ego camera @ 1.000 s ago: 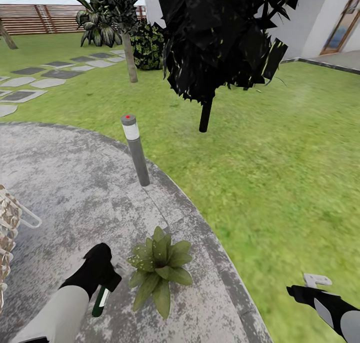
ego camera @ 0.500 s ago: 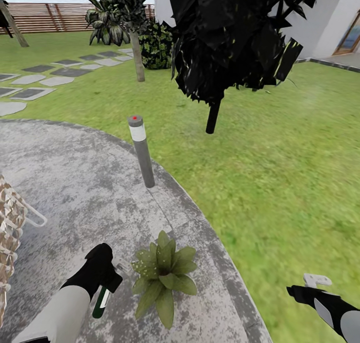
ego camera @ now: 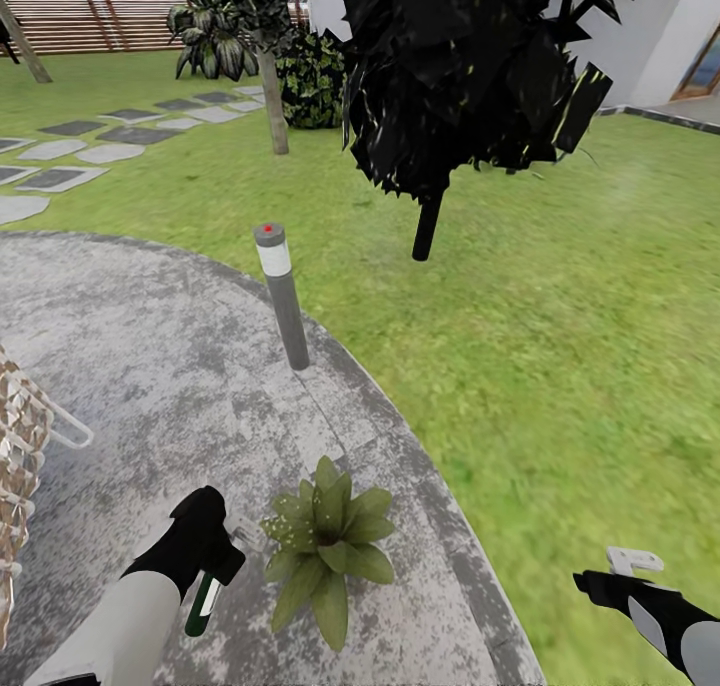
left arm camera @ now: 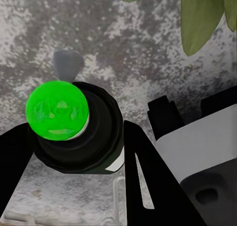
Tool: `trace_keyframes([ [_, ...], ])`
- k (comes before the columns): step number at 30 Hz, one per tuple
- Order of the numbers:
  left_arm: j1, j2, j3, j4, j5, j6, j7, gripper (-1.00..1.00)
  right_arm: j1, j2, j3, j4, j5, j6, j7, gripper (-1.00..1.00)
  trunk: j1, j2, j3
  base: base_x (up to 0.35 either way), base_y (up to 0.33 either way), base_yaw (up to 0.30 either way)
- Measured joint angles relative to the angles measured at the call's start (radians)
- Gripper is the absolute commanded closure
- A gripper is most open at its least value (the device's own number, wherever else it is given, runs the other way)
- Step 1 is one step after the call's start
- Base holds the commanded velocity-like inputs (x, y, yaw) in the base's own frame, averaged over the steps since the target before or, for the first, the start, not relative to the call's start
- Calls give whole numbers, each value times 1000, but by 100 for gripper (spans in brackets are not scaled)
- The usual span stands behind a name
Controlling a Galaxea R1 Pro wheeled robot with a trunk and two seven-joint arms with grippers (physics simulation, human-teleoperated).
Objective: Pick up the pesticide atomizer in the garden and spray insectifuge to fully cover both potted plants in the garden.
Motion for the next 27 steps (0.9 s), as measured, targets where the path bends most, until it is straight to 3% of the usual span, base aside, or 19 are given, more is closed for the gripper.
trace_keyframes([
  [15,0,0,0,0,-4,-1,0,100,0,0,1,0,0,0,0,-100,0,0,-24,10,-53,0],
  [23,0,1,1,17,-67,0,0,100,0,0,1,0,0,0,0,-100,0,0,-35,53,-136,0],
  [27,0,4,1,66,-79,0,-1,100,0,0,1,0,0,0,0,-100,0,0,-36,2,-4,0],
])
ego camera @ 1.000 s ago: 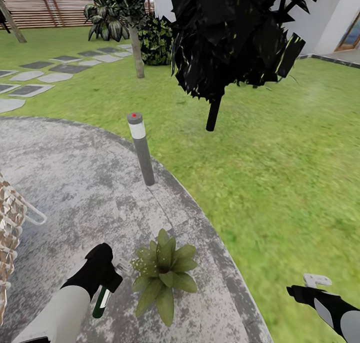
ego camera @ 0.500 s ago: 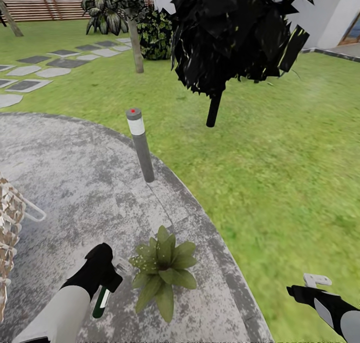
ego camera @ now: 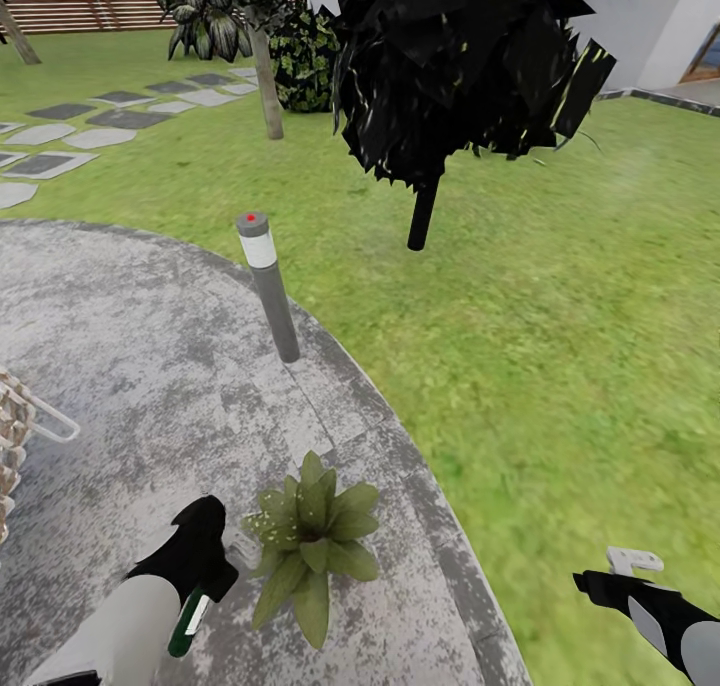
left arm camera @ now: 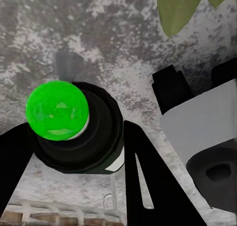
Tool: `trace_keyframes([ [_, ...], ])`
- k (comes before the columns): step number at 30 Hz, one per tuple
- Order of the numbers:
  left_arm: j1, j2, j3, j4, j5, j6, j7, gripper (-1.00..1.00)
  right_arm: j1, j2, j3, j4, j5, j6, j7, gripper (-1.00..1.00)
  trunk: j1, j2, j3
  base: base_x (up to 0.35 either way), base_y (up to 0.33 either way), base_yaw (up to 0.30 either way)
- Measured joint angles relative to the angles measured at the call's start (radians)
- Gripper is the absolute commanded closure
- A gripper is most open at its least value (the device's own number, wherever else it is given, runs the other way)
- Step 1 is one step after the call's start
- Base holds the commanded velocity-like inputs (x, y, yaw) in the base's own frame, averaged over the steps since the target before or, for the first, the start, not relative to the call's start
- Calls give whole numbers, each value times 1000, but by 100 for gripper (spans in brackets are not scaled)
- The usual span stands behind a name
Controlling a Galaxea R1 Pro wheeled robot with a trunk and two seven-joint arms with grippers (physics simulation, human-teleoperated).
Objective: Pick up the pesticide atomizer in the garden and spray insectifuge to fully cover both potted plants in the garden.
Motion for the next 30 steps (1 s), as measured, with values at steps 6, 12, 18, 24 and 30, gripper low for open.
trace_keyframes([
  [6,0,2,1,12,-3,-1,0,100,0,0,0,0,0,0,0,-100,0,0,0,0,0,15],
  [12,0,3,2,11,-3,-1,-1,100,0,0,0,0,0,0,0,-100,0,0,-5,0,0,185],
  [18,0,5,2,12,-4,-1,-1,100,0,0,0,0,0,0,0,-100,0,0,-8,0,0,84],
  [24,0,3,2,12,-4,0,-2,100,0,0,0,0,0,0,0,-100,0,0,-9,0,0,77],
  [30,0,4,2,12,-4,0,-2,100,0,0,0,0,0,0,0,-100,0,0,-14,0,0,220],
])
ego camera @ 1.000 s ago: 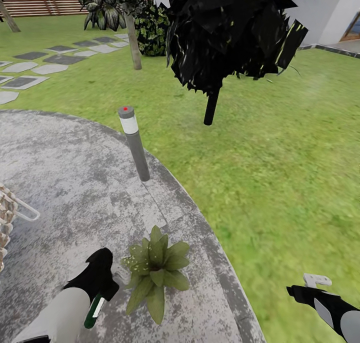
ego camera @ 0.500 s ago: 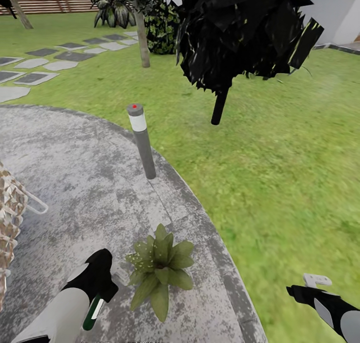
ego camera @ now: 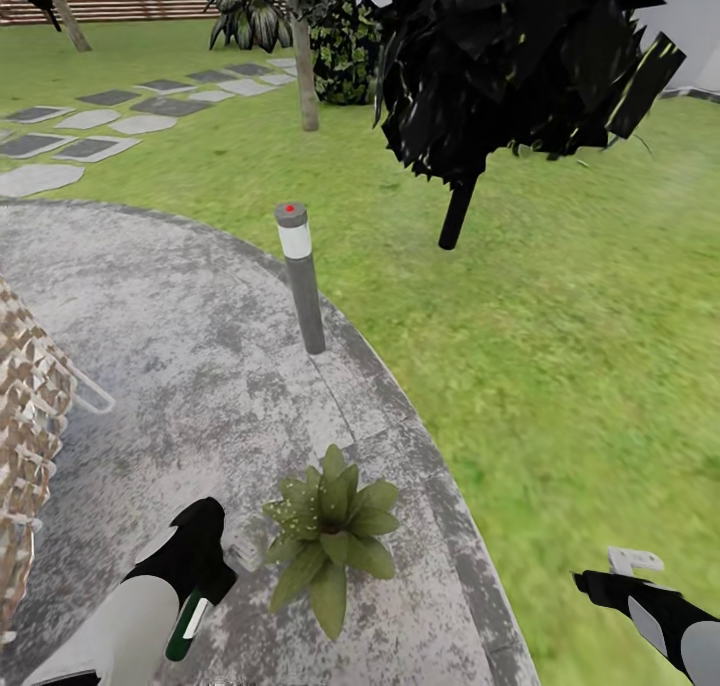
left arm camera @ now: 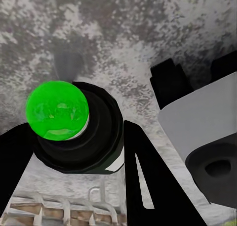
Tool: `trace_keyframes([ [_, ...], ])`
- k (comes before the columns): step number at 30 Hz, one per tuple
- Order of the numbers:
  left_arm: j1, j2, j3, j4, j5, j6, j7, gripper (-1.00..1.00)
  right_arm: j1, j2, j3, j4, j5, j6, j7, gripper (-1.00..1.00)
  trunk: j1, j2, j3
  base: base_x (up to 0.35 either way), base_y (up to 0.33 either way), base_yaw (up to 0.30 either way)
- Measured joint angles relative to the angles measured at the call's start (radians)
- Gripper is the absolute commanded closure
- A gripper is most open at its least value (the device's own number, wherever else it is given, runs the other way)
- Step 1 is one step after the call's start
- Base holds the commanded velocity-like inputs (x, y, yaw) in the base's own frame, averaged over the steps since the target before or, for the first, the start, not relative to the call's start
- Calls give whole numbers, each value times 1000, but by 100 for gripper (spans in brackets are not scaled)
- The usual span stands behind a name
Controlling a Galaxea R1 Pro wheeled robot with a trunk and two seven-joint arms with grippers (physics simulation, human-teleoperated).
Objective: Pick up the pesticide atomizer in the garden and spray insectifuge to fully cover both potted plants in the garden.
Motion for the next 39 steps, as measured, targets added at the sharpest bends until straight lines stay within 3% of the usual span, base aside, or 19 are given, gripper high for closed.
trace_keyframes([
  [7,0,-2,-1,-1,1,0,0,100,0,0,0,0,0,0,0,-100,0,0,-6,0,-20,227],
  [17,0,-4,-2,-1,2,0,1,100,0,0,0,0,0,0,0,-100,0,0,-9,-53,-256,65],
  [26,0,-5,-2,-3,2,1,-1,100,0,0,0,0,0,0,0,-100,0,0,-15,-6,-13,205],
  [39,0,-8,-3,-7,3,0,-2,100,0,0,0,0,0,0,-3,-100,0,0,-17,0,-230,21],
])
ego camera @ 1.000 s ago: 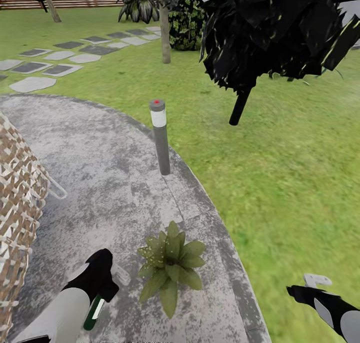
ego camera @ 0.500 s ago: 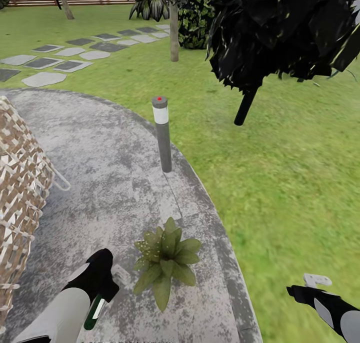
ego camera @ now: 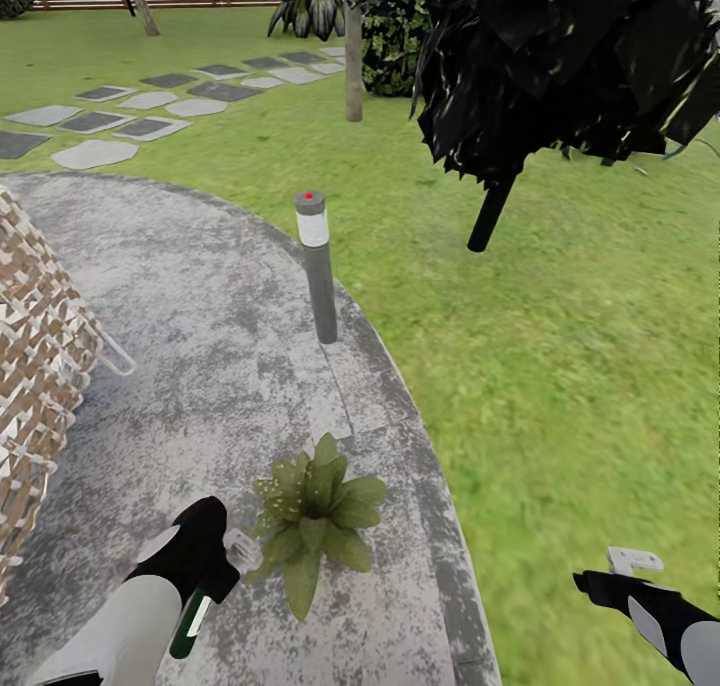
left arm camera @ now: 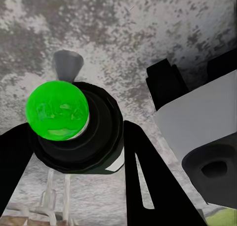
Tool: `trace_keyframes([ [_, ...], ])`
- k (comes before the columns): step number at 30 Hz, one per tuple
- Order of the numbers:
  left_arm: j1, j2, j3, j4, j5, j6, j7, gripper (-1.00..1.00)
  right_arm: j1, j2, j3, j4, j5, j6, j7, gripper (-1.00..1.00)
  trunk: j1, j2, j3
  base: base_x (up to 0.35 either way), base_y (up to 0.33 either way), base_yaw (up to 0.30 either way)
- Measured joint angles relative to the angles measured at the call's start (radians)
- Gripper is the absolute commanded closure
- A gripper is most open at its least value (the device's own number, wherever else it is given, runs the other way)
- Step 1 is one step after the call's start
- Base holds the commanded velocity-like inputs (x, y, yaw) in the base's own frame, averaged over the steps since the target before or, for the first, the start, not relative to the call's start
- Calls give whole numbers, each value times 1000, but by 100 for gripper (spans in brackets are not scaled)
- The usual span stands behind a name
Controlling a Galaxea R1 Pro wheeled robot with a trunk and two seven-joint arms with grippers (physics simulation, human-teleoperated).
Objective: Pick up the pesticide atomizer in the garden and spray insectifuge to fully cover both potted plants in the garden.
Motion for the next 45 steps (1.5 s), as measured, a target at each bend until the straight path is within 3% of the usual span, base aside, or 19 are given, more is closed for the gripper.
trace_keyframes([
  [10,0,-1,0,-2,2,1,0,100,0,0,0,0,0,0,0,-100,0,0,-6,0,-18,174],
  [15,0,-18,-1,-3,2,1,0,100,0,0,0,0,0,0,1,-100,0,0,-7,0,0,24],
  [30,0,-22,-1,-3,1,1,1,100,0,0,0,-1,0,-1,3,-100,0,0,-7,0,0,0],
  [45,0,-21,0,-3,1,1,2,100,0,-1,0,-2,0,0,3,-100,0,0,-2,0,0,-222],
])
